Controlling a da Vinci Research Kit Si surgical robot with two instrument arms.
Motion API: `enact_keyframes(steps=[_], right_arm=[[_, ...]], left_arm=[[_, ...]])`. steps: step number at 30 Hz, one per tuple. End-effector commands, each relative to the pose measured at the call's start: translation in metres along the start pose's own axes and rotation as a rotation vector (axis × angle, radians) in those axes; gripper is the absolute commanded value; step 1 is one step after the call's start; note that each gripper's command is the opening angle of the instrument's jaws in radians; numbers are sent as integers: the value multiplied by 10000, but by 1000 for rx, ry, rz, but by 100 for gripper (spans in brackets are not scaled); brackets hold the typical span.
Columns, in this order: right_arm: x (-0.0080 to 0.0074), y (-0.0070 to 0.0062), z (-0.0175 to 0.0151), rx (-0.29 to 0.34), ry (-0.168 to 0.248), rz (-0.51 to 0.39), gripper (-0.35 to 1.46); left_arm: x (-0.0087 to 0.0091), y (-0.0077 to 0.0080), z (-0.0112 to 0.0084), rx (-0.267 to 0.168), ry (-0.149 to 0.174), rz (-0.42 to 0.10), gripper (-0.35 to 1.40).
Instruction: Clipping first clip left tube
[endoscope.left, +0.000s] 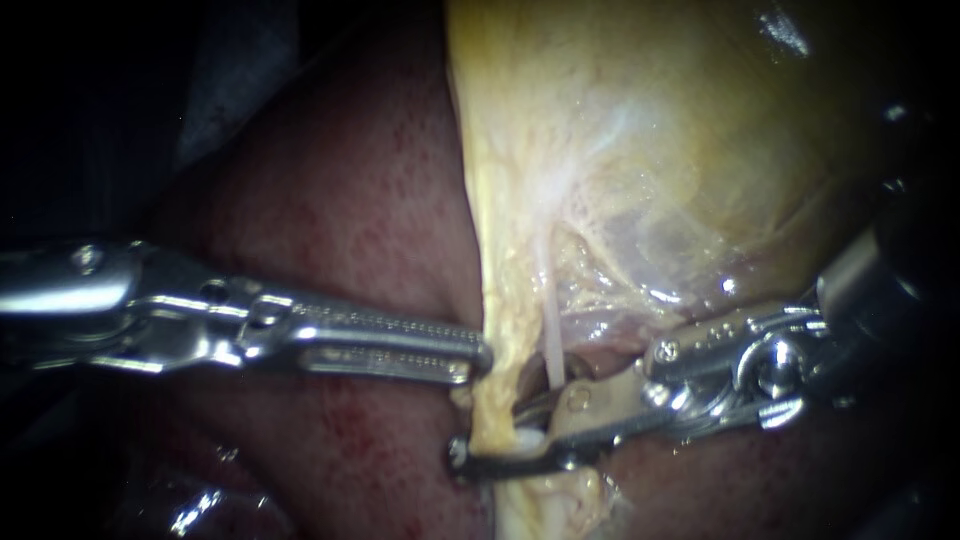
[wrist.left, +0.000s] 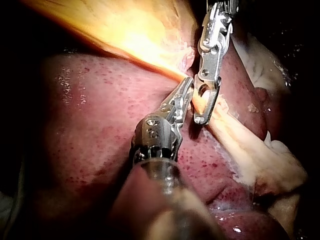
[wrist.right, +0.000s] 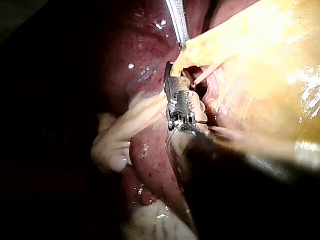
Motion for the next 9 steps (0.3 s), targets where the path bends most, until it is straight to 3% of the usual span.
enact_keyframes(steps=[1,6,9], right_arm=[[0,0,0,0,0,3,-20],[-1,0,0,1,-1,2,-17],[-1,0,0,-2,1,2,8]], left_arm=[[0,0,0,0,0,0,-28],[0,1,0,0,0,0,-28],[1,2,1,0,0,0,-28]])
